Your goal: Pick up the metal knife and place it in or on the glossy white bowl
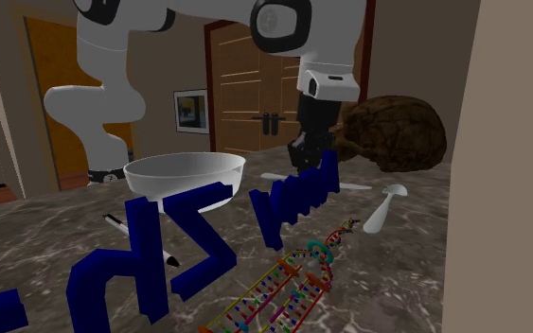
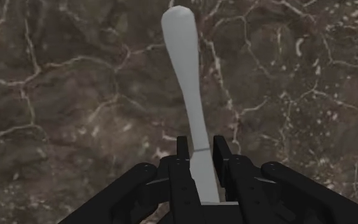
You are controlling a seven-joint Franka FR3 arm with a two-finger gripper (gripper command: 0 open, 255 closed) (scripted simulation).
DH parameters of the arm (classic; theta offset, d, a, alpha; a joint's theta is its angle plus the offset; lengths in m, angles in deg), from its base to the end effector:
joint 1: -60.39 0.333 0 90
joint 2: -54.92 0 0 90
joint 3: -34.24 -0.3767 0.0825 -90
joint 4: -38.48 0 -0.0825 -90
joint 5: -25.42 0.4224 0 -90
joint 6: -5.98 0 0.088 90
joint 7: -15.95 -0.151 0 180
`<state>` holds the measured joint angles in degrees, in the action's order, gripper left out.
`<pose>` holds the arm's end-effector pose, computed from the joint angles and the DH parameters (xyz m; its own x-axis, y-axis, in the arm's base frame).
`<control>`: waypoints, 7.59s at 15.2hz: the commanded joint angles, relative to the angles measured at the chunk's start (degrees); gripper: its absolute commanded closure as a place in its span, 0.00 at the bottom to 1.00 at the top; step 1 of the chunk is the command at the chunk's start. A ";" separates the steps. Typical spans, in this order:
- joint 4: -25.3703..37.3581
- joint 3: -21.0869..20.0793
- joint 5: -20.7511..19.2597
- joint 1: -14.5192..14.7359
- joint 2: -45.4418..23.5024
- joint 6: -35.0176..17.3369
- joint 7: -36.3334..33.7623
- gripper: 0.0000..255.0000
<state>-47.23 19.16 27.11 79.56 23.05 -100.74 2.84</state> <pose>0.6250 0.3955 0.3341 0.9212 0.3306 -0.2053 0.3116 -0.9426 -0.1200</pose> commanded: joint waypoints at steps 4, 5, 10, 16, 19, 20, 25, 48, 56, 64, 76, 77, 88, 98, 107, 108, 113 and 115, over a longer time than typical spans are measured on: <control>1.68 -0.21 0.26 -0.04 1.37 3.05 -0.30 1.00; 2.12 -0.24 0.30 -0.05 1.59 3.70 -0.35 1.00; 4.59 -0.38 0.47 -0.05 2.51 7.05 -0.65 1.00; 6.70 -0.43 0.47 0.03 2.56 9.16 -0.85 0.00; -4.03 1.17 -4.97 1.48 6.02 -6.89 -2.09 0.00; -6.82 1.87 -7.17 2.08 6.56 -12.00 -3.05 0.00; -9.70 2.77 -9.58 2.75 5.29 -18.43 -4.32 0.00; -9.79 2.88 -9.77 2.81 4.53 -19.26 -4.41 1.00; -7.15 2.48 -8.99 2.63 6.99 -14.22 -3.84 1.00; -3.57 2.20 -8.38 2.58 8.79 -8.89 -3.36 1.00; -3.44 2.29 -6.89 0.79 13.75 -3.99 -0.89 1.00; -5.92 2.49 -6.38 -0.11 15.55 -4.75 0.19 1.00; -26.41 7.09 -1.72 -8.21 31.76 -9.54 13.83 1.00; -34.57 9.55 -0.98 -10.45 34.81 -14.65 18.89 1.00; -38.46 9.49 -1.23 -10.43 32.33 -21.01 18.73 1.00; -38.45 9.49 -1.23 -10.42 32.32 -21.01 18.73 1.00; -38.45 9.49 -1.23 -10.42 32.32 -21.01 18.73 1.00; -38.45 9.49 -1.23 -10.43 32.32 -21.02 18.73 0.00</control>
<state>-85.68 28.66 25.87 69.13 55.38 -121.76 21.56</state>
